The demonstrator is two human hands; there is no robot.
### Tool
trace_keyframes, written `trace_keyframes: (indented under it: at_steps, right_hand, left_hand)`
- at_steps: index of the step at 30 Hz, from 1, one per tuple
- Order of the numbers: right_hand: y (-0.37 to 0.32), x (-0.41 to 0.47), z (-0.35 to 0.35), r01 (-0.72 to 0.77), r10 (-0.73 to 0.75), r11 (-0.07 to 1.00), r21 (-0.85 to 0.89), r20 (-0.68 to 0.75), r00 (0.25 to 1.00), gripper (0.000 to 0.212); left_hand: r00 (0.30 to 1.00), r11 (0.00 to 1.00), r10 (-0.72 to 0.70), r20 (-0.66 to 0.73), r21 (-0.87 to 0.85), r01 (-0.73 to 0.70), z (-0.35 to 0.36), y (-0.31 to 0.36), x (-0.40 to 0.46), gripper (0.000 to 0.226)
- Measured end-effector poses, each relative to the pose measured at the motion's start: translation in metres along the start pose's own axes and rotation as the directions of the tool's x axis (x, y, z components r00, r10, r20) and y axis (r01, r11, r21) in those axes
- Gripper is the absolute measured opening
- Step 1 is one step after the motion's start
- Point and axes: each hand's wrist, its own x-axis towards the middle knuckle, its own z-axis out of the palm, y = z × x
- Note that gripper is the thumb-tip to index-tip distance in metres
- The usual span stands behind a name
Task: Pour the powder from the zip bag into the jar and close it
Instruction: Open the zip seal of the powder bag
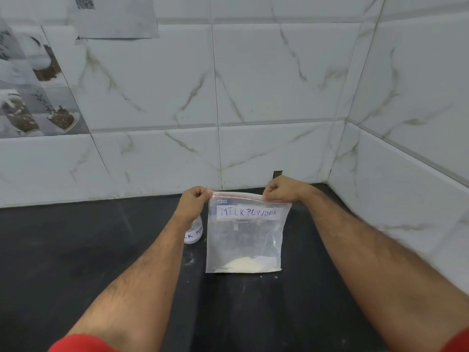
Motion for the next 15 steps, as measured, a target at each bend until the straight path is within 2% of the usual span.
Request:
trace_keyframes:
  at_steps: [5,7,10,12,15]
  right_hand:
    - [-0.01,-0.001,0.014,0.025,-0.025,1.0,-0.006,-0.049,0.998,0.012]
    - [-0.013,-0.002,0.016,0.036,-0.035,0.999,0.014,-0.096,0.995,0.012]
    - [-0.018,-0.002,0.015,0.035,-0.031,0.999,0.02,-0.152,0.988,0.014]
    - [-0.021,-0.002,0.013,0.037,-0.033,0.999,0.018,-0.186,0.982,0.012]
    - [-0.029,-0.003,0.009,0.066,-0.065,0.998,-0.006,-0.232,0.971,0.011]
  left_hand:
    - [0.999,1.0,-0.004,-0.038,-0.028,0.003,-0.002,0.001,-0.003,0.021]
    - [0.988,1.0,-0.009,-0.157,0.019,0.012,0.001,0.001,-0.006,0.023]
    - [0.934,0.995,0.036,-0.355,0.103,0.001,0.012,0.008,-0.016,0.032]
    - [0.936,0.991,0.06,-0.346,0.133,-0.014,0.024,0.016,-0.022,0.041]
    - [0.985,0.997,-0.002,-0.173,0.075,0.016,0.047,0.029,-0.029,0.051]
